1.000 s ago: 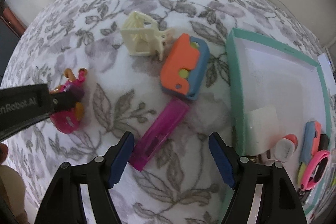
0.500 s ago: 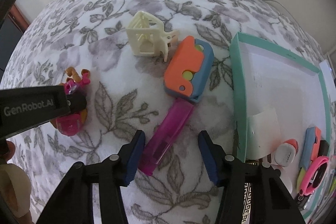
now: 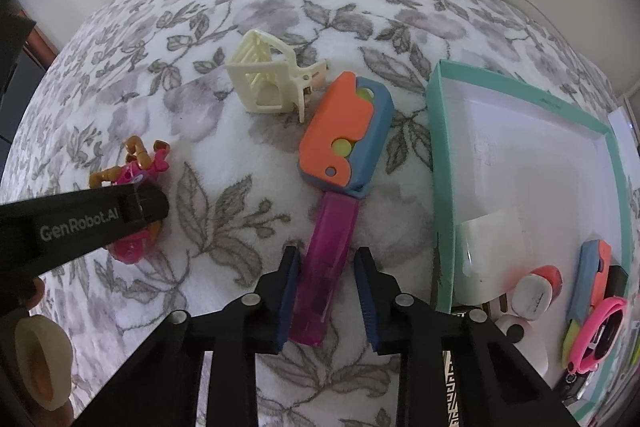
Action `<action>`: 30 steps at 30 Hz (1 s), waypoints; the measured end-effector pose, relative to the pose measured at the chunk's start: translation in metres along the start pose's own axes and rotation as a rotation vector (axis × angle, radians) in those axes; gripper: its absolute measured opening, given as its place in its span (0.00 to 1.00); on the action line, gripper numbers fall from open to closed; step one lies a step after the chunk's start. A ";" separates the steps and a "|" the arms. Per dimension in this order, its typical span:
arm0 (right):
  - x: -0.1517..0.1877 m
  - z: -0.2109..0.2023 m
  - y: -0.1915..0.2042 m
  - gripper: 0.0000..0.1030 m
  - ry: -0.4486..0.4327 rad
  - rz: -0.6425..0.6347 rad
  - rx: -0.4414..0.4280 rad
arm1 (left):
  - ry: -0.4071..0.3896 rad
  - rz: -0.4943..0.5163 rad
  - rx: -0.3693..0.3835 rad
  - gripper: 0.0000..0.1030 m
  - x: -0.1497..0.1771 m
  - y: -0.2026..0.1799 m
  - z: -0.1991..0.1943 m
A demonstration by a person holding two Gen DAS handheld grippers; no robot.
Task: Organize rigid objects
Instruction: 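Lift the puppy figure and purple stick and carry them over the tray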
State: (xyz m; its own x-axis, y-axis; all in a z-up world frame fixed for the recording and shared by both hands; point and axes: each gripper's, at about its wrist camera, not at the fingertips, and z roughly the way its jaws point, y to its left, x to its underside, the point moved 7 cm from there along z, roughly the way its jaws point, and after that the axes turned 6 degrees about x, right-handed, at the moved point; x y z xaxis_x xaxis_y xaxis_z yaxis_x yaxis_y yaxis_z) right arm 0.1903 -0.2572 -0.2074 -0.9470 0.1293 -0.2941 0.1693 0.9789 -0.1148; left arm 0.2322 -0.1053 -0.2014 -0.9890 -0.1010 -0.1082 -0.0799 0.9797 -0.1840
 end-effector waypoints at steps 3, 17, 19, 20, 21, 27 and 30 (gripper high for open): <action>-0.001 -0.001 -0.005 0.24 0.001 0.007 -0.013 | 0.000 0.001 0.002 0.39 0.000 0.002 -0.003; -0.005 -0.014 -0.009 0.21 -0.007 0.029 -0.062 | -0.029 -0.016 0.009 0.38 -0.006 0.009 -0.031; -0.005 -0.020 -0.012 0.21 -0.016 0.029 -0.065 | -0.040 -0.019 0.013 0.38 -0.008 0.009 -0.038; -0.006 -0.022 -0.013 0.21 -0.018 0.030 -0.067 | -0.046 -0.020 0.015 0.38 -0.009 0.009 -0.041; -0.007 -0.023 -0.014 0.21 -0.021 0.032 -0.068 | -0.052 -0.022 0.017 0.38 -0.010 0.010 -0.045; -0.011 -0.034 -0.014 0.21 -0.047 0.033 -0.074 | -0.086 -0.025 0.042 0.37 -0.017 0.010 -0.068; -0.013 -0.041 -0.015 0.21 -0.062 0.035 -0.080 | -0.109 -0.024 0.050 0.38 -0.020 0.011 -0.082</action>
State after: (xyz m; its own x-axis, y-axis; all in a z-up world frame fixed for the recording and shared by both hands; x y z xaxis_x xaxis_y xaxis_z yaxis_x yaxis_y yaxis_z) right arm 0.1886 -0.2672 -0.1633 -0.9218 0.1556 -0.3551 0.1770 0.9838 -0.0283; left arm 0.2408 -0.0781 -0.1216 -0.9673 -0.1454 -0.2080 -0.0947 0.9672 -0.2358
